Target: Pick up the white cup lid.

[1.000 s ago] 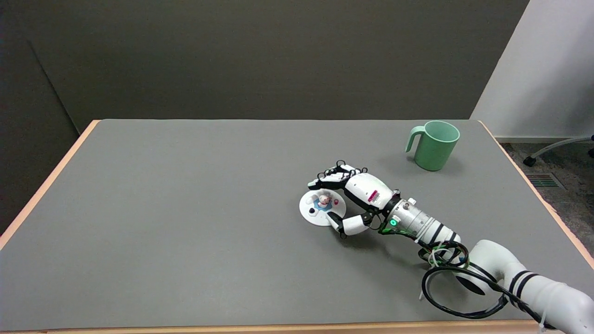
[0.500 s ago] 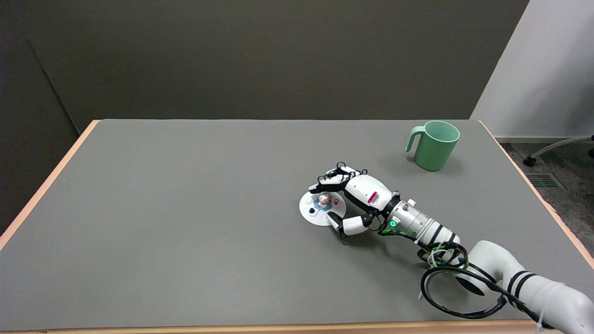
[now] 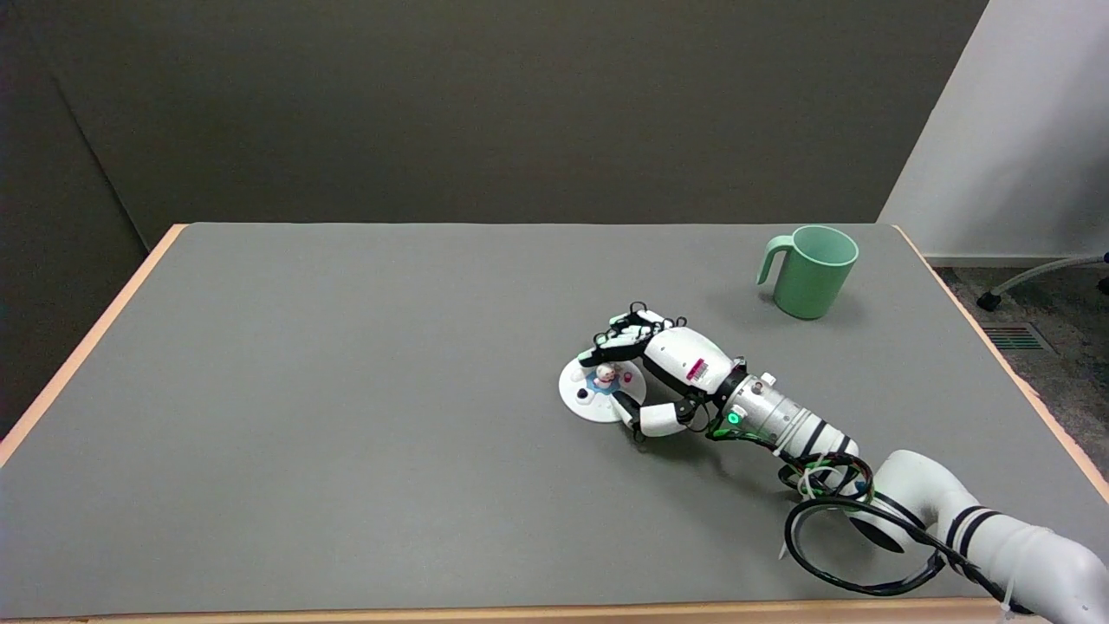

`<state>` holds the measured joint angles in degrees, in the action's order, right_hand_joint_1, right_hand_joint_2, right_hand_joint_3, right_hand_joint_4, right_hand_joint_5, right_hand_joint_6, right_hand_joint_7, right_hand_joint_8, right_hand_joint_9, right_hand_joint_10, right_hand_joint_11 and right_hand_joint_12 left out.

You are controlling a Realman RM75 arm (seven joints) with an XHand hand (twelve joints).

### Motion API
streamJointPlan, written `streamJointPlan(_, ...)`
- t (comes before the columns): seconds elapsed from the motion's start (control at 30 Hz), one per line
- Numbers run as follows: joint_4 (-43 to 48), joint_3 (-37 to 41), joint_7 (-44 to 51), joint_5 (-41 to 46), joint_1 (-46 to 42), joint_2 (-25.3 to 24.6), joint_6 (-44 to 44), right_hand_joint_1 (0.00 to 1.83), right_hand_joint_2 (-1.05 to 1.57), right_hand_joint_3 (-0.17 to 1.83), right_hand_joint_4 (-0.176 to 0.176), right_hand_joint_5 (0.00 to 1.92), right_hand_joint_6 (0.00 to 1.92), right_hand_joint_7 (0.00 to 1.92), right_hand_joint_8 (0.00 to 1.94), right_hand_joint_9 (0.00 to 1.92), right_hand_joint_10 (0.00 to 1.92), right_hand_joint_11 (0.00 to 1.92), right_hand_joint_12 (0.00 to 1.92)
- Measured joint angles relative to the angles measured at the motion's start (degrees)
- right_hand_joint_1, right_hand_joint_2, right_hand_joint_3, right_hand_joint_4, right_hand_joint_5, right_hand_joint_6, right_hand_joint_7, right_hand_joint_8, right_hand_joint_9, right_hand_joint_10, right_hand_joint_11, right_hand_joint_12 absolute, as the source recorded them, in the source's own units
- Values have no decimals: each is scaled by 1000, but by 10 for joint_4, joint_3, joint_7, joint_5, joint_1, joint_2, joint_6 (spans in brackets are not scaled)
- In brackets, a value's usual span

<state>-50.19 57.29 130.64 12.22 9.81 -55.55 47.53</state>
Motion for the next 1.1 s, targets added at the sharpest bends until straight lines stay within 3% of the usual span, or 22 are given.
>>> streamJointPlan(0.03,0,0,0,0,0,0,0,878,895,712,-7,721,449,623,312,430,405,37,719)
streamJointPlan(0.07,0,0,0,0,0,0,0,960,1177,208,9,692,1427,589,386,410,456,16,759)
streamJointPlan(0.33,1,0,0,1,1,-2,6,949,1184,208,16,678,1446,470,584,269,684,-1,727)
streamJointPlan(0.93,-4,2,0,-2,7,-2,12,936,1178,215,45,682,1441,524,602,310,713,-1,776)
streamJointPlan(1.1,-4,2,-2,-3,8,-2,12,924,1178,224,61,674,1453,533,655,342,744,-1,882)
